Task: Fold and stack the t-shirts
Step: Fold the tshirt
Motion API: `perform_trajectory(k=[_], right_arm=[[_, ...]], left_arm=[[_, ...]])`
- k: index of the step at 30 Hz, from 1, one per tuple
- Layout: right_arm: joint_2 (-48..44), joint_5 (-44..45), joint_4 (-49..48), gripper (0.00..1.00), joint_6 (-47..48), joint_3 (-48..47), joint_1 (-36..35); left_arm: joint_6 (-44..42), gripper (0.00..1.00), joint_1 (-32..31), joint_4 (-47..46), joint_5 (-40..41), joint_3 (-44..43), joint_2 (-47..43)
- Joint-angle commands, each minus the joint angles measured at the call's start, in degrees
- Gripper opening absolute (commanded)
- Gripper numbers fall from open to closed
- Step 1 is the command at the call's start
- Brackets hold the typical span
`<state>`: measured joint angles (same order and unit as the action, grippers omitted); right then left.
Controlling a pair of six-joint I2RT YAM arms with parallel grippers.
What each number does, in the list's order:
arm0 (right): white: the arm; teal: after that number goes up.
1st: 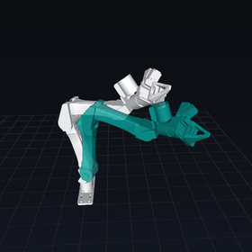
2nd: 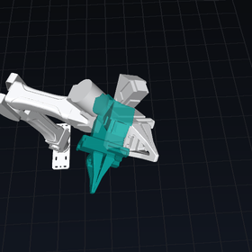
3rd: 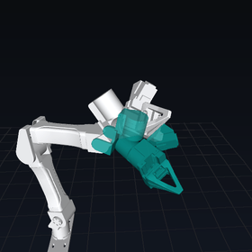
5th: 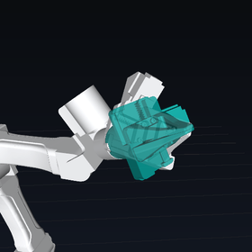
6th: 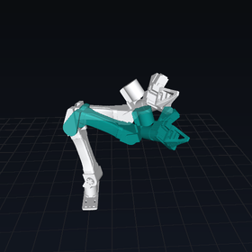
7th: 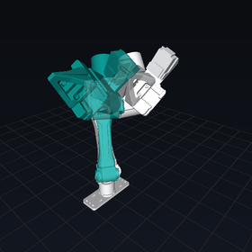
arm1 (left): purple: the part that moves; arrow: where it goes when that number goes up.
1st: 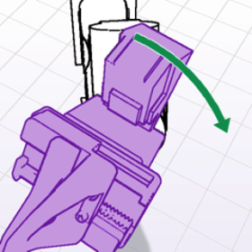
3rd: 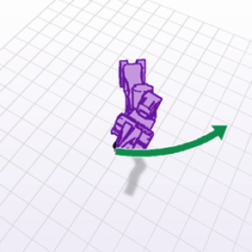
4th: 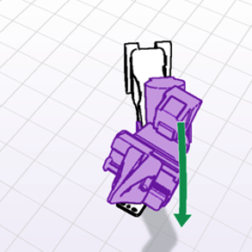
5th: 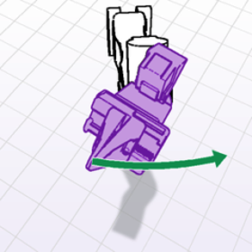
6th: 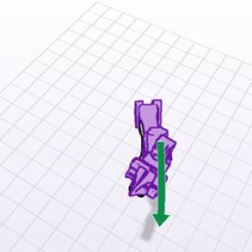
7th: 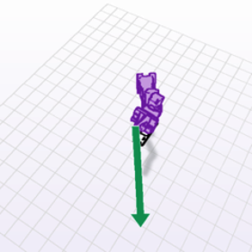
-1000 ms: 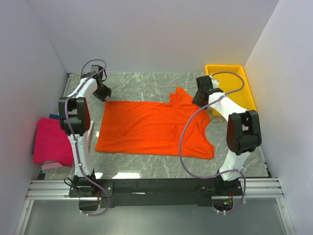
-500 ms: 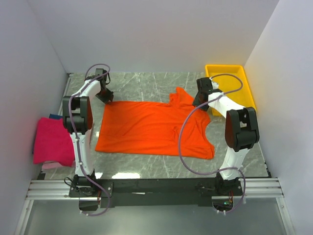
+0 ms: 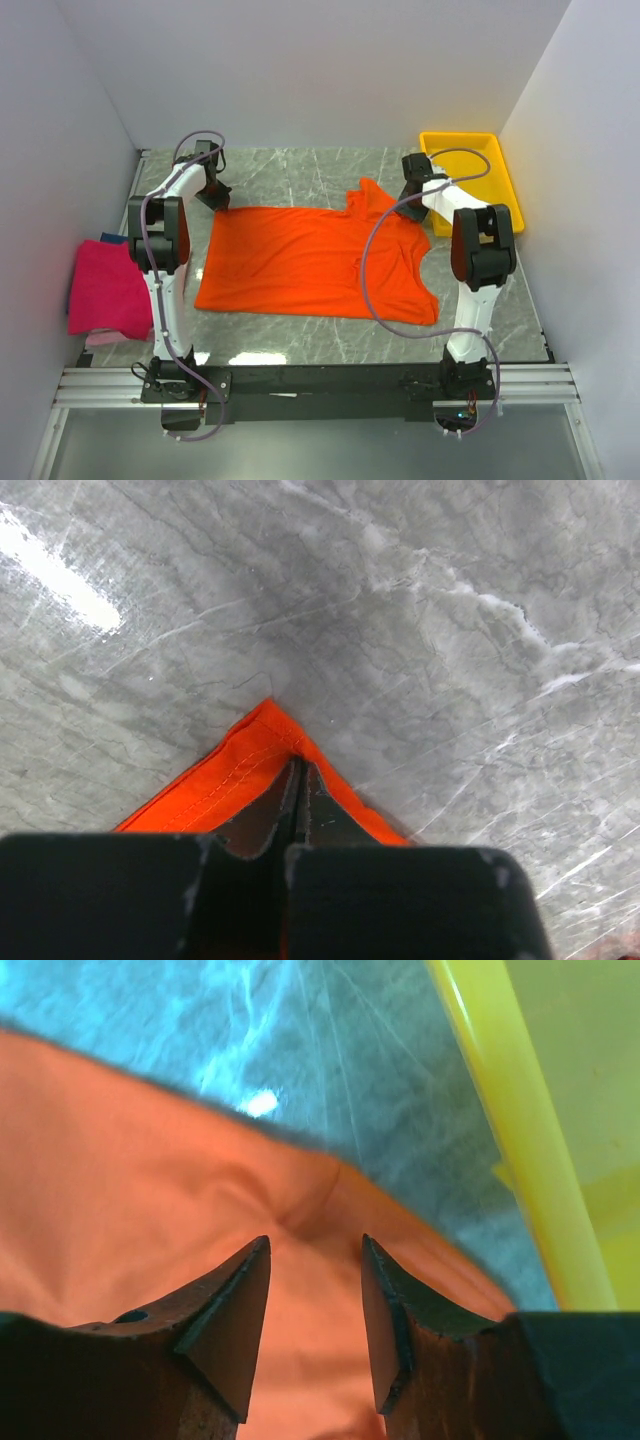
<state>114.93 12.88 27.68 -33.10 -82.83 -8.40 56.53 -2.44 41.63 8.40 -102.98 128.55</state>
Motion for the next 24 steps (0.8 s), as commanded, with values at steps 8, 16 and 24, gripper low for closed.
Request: perform_trajectory(k=[8, 16, 24], right_arm=[[4.77, 3.02, 3.34, 0.47, -0.03, -7.96, 2.34], [7.58, 2.59, 6.68, 0.45, 0.23, -12.89, 2.43], [7.06, 1.79, 6.42, 0.44, 0.06, -10.69, 2.43]], left_arm=[[-0.28, 0.01, 0.42, -1.19, -0.40, 1.11, -0.14], [-0.28, 0.01, 0.68, -1.55, -1.37, 0.94, 0.03], [-0.63, 0.01, 1.03, -1.72, -1.90, 0.67, -0.06]])
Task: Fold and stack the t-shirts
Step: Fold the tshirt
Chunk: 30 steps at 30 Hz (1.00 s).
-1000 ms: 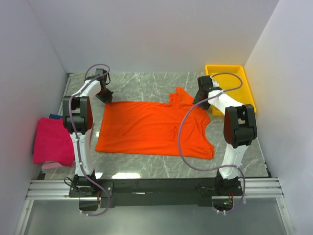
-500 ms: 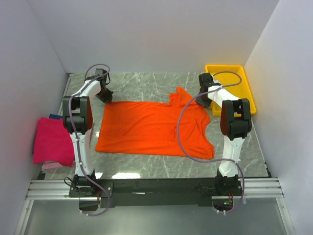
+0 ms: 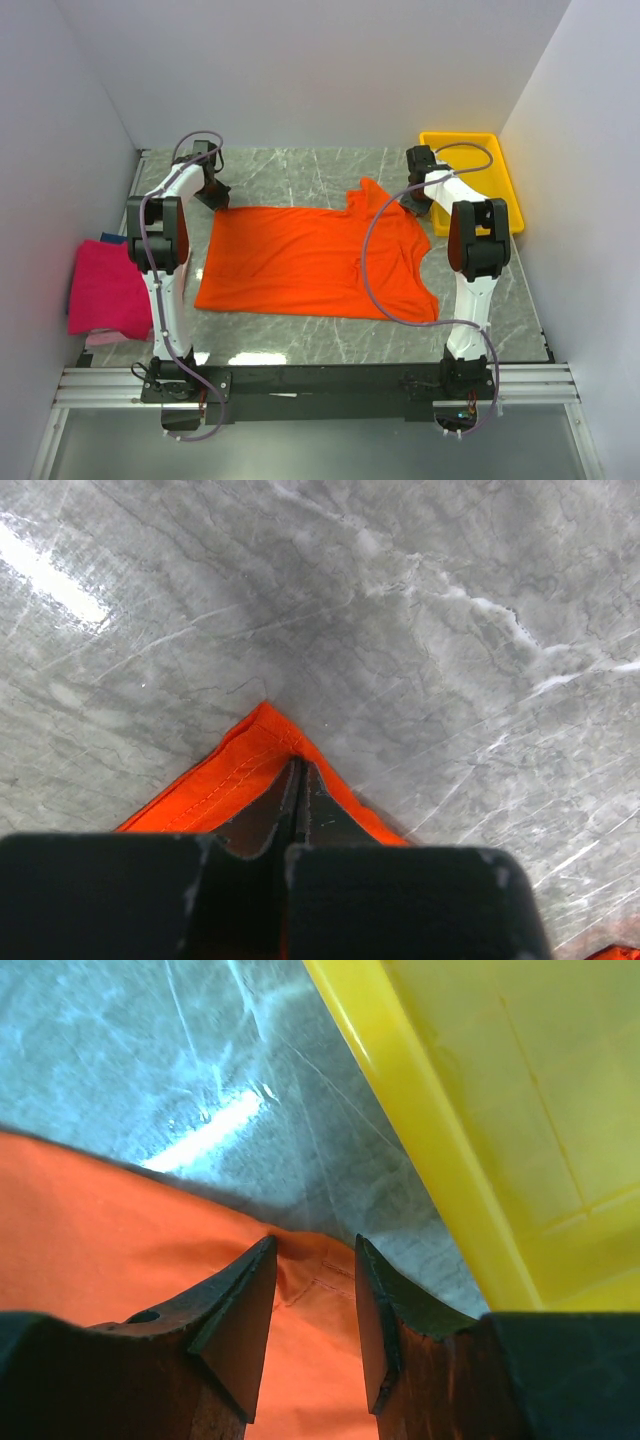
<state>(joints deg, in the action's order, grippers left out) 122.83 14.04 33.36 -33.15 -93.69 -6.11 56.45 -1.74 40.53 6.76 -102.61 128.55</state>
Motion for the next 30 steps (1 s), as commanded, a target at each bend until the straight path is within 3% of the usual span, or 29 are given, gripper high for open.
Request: perform_trajectory(k=[1, 6, 10, 11, 20, 30], right_arm=[[-0.92, 0.46, 0.30, 0.43, 0.10, 0.44, 0.05], [0.74, 0.28, 1.35, 0.29, -0.25, -1.22, 0.05], [0.57, 0.28, 0.92, 0.03, -0.16, -1.32, 0.13], [0.31, 0.37, 0.91, 0.00, -0.08, -1.41, 0.22], [-4.86, 1.25, -0.23, 0.00, 0.36, -1.23, 0.48], [-14.70, 1.69, -1.46, 0.00, 0.54, 5.52, 0.48]], left_arm=[[-0.55, 0.01, 0.42, -0.72, -0.35, 0.39, -0.14], [-0.46, 0.01, 0.59, -1.16, -1.40, 0.39, 0.12], [-0.37, 0.01, 0.86, -2.91, -3.16, 1.53, -0.58], [-0.37, 0.01, 0.86, -4.13, -4.12, 1.79, -0.84], [-0.63, 0.01, 1.56, -9.33, -6.32, 4.52, -6.12], [-0.99, 0.01, 3.23, -10.73, -8.17, 7.58, -11.91]])
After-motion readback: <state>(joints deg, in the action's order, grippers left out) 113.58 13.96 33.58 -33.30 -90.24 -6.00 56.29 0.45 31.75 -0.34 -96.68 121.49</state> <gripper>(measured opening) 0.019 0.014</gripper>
